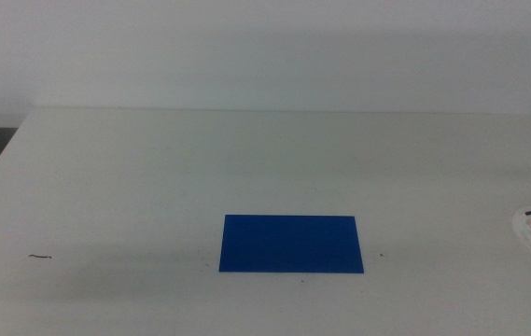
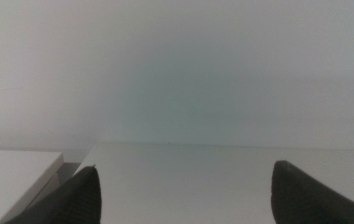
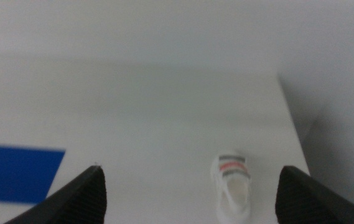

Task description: Use one arm to grab the shoe from the table and place it on the mat.

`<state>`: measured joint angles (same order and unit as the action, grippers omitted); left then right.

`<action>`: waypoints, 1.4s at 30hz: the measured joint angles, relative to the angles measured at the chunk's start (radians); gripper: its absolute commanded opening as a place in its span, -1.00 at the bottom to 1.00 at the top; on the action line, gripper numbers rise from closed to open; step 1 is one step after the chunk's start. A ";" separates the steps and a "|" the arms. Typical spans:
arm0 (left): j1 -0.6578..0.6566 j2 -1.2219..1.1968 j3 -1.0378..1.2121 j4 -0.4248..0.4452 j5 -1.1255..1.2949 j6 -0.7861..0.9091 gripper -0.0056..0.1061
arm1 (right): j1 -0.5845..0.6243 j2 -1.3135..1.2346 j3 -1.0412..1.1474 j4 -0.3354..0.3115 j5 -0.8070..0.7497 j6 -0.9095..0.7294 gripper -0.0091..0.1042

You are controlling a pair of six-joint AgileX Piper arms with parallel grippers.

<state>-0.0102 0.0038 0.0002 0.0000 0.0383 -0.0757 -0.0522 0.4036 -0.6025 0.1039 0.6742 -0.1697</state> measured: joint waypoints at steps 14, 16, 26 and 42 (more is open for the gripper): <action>0.000 0.000 0.000 0.000 0.000 0.000 0.78 | 0.000 0.719 -0.482 -0.137 0.532 0.047 0.80; 0.000 0.000 0.000 0.000 0.000 0.000 0.78 | -0.013 0.778 -0.483 -0.142 0.535 0.047 0.80; 0.000 0.000 0.000 0.000 0.000 0.000 0.78 | -0.117 1.061 -0.488 -0.165 0.336 -0.004 0.80; 0.000 0.000 0.000 0.000 0.000 0.000 0.78 | -0.117 1.418 -0.488 -0.173 0.022 -0.006 0.50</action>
<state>-0.0102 0.0038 0.0002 0.0000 0.0383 -0.0757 -0.1696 1.8217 -1.0906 -0.0692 0.6963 -0.1762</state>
